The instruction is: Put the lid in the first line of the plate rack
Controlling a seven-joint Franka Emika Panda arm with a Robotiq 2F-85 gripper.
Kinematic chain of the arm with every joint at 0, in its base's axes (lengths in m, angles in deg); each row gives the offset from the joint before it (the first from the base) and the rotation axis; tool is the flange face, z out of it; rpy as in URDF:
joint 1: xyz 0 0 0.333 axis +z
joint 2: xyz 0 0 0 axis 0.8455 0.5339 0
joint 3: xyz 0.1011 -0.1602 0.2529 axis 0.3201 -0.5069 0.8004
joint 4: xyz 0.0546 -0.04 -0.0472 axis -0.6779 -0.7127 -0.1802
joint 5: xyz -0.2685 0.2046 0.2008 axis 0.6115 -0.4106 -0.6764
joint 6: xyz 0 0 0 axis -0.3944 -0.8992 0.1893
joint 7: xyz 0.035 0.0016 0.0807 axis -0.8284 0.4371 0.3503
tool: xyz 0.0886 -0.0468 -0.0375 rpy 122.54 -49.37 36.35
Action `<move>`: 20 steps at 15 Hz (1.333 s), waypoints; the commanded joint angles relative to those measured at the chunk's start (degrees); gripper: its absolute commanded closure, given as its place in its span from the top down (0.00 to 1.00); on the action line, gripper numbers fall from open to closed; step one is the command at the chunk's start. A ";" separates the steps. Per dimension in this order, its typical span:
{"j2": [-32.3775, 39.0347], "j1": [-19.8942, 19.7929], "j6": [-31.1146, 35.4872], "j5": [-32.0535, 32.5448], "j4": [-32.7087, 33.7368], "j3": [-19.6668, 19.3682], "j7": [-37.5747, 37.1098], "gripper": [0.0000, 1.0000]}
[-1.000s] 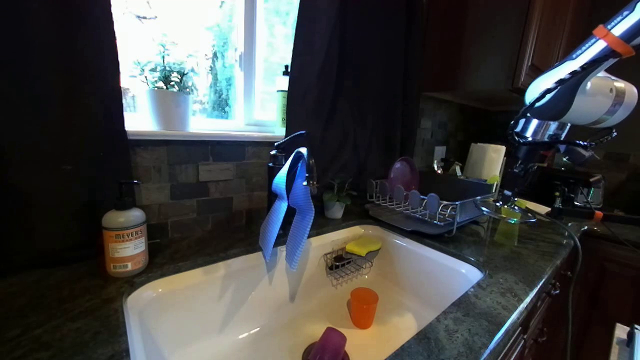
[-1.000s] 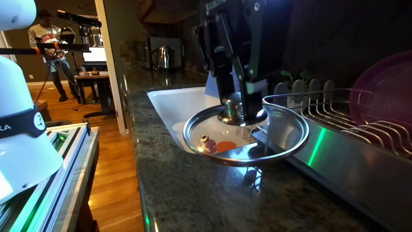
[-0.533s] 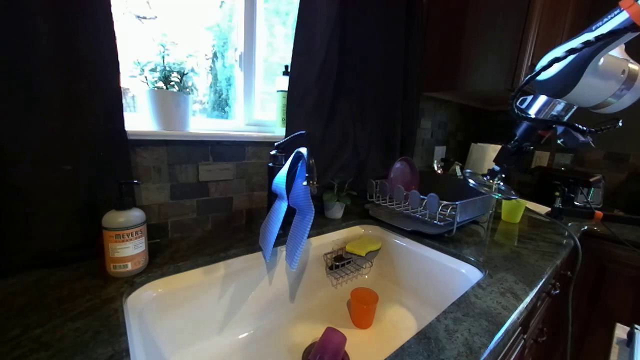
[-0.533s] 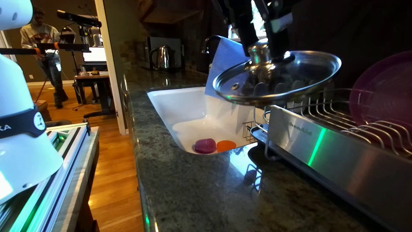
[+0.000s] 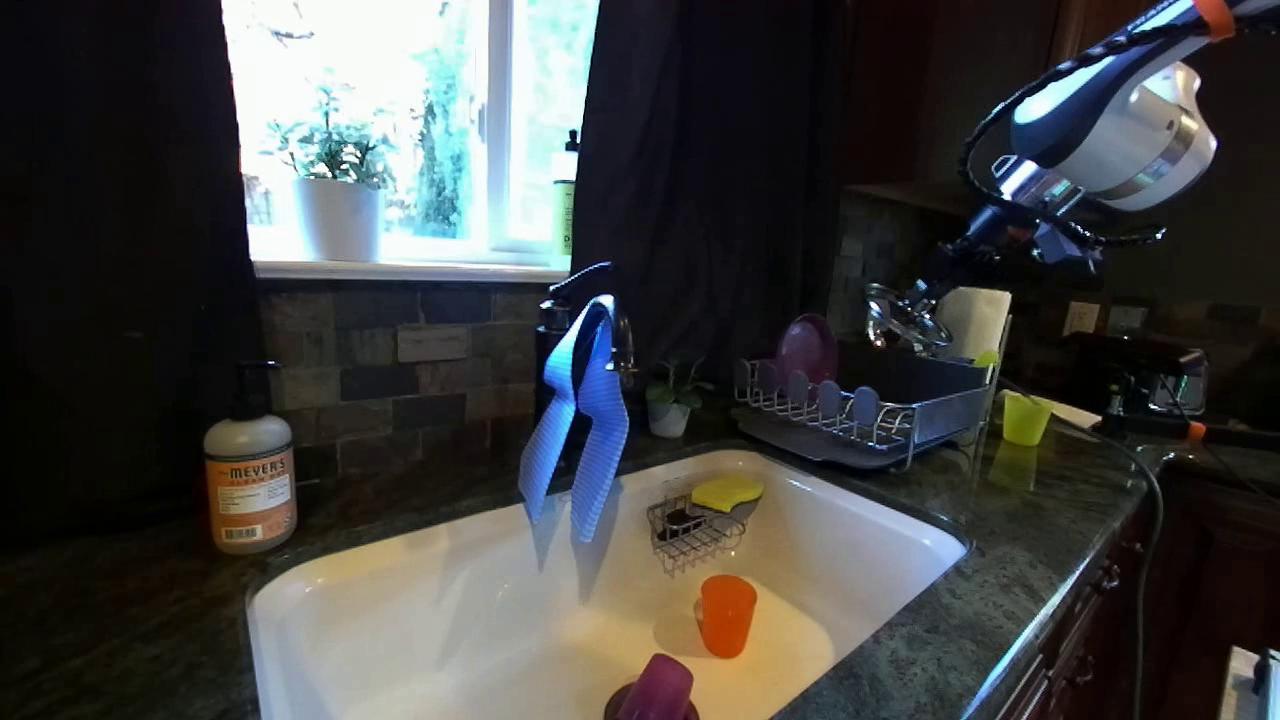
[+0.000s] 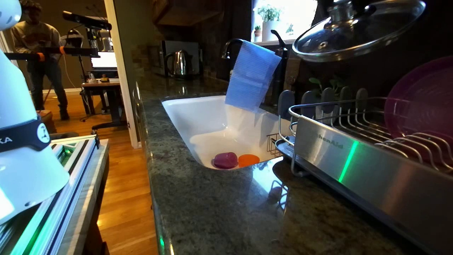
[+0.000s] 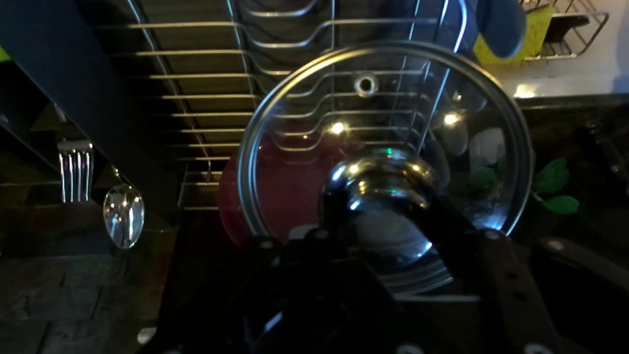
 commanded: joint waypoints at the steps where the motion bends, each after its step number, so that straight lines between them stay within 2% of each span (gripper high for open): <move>1: 6.27 6.36 0.31 -5.72 7.74 -4.85 1.84 0.24; 2: 7.83 7.13 -2.81 -5.95 9.35 -5.72 2.07 0.24; 3: 4.06 4.46 -0.15 -3.30 5.20 -3.29 0.50 0.49; 6: 7.46 6.24 -1.23 -4.16 7.99 -4.81 0.63 0.49; 7: 7.17 7.50 3.03 -6.90 6.93 -5.67 1.30 0.24; 10: 7.91 9.88 10.33 -13.36 6.01 -7.67 1.11 0.24; 12: 7.32 12.81 11.92 -17.83 5.15 -10.36 2.51 0.24; 18: 9.13 22.84 9.08 -29.71 8.03 -21.11 5.64 0.24; 20: 11.43 25.74 6.50 -33.05 10.01 -24.77 4.21 0.24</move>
